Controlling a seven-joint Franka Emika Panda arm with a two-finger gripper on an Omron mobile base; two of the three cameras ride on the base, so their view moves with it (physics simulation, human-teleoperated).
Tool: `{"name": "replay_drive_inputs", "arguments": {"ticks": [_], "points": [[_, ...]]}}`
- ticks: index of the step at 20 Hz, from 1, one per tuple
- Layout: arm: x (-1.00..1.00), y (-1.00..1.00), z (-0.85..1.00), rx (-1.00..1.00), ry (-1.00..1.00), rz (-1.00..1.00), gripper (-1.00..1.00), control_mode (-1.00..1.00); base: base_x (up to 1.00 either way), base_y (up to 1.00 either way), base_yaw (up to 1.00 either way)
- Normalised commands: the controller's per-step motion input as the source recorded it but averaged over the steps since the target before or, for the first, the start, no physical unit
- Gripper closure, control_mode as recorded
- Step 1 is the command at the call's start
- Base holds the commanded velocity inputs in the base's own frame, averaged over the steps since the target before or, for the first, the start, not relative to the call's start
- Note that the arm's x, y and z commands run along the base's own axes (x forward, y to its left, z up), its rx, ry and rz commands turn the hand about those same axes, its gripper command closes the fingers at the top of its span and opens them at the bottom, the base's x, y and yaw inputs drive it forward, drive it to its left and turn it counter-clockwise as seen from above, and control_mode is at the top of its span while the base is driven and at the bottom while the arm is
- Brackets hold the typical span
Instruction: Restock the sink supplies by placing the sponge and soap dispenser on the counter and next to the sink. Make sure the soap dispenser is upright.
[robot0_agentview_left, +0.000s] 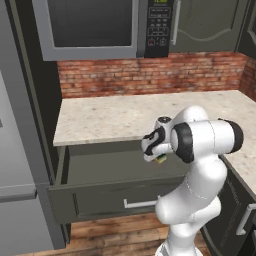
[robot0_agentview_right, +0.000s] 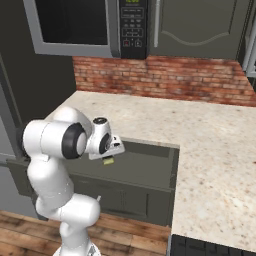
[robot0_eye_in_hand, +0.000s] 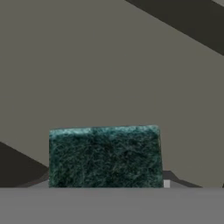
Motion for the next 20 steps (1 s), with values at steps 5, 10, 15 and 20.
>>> {"name": "replay_drive_inputs", "arguments": {"ticks": [5,10,15,20], "points": [[-0.62,0.0,0.94,0.0,0.0,0.0,1.0,-1.0,0.0,0.0,0.0],[-0.96,0.0,0.54,0.0,-0.01,0.0,1.0,-1.0,0.0,0.0,0.0],[-0.98,0.01,0.37,0.0,-0.01,-0.05,1.0,-1.0,0.0,0.0,0.0],[-0.38,0.21,0.12,-0.05,0.04,-0.08,1.0,-1.0,0.0,0.0,0.0]]}}
